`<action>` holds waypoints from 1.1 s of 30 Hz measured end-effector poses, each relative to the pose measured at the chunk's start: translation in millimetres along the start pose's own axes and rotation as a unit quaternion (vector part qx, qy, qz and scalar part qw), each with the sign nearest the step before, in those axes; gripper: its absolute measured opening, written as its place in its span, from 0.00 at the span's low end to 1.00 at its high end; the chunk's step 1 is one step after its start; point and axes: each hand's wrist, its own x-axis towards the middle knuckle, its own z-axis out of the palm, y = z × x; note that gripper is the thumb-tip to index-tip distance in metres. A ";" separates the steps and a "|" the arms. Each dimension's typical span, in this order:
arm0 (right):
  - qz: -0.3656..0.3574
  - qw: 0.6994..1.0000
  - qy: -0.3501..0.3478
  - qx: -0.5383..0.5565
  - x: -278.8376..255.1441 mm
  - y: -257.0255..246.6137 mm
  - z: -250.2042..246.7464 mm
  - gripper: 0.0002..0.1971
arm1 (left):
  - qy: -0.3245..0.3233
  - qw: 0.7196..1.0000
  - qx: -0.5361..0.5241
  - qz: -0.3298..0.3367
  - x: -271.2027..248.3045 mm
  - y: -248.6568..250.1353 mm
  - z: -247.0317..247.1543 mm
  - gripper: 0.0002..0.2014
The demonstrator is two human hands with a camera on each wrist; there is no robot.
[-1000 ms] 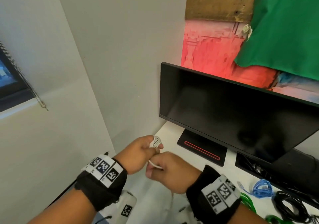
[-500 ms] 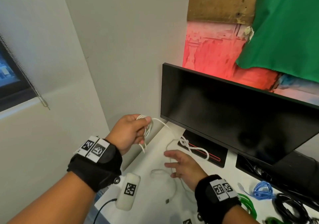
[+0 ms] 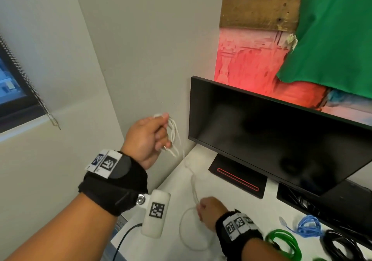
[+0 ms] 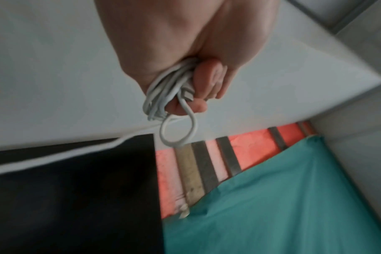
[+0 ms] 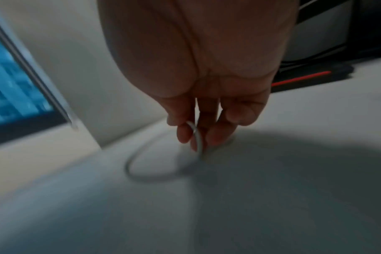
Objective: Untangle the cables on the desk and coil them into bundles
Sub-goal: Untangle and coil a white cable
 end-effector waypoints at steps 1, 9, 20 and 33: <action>0.033 0.995 -0.030 -0.090 1.0 13.7 8.8 0.16 | -0.004 0.999 -0.033 0.014 2.4 10.3 0.1 0.16; 0.091 0.973 -0.020 -0.213 -3.6 17.1 0.9 0.24 | -0.017 0.999 0.004 0.034 7.0 24.0 3.6 0.15; -0.273 0.924 0.179 0.197 -45.2 -82.7 -73.4 0.24 | -0.042 0.998 0.054 -0.007 -7.3 -5.5 13.2 0.17; -0.063 0.691 -0.222 0.685 -33.2 7.9 -30.5 0.18 | 0.052 0.997 0.022 0.045 -1.9 27.6 -12.0 0.16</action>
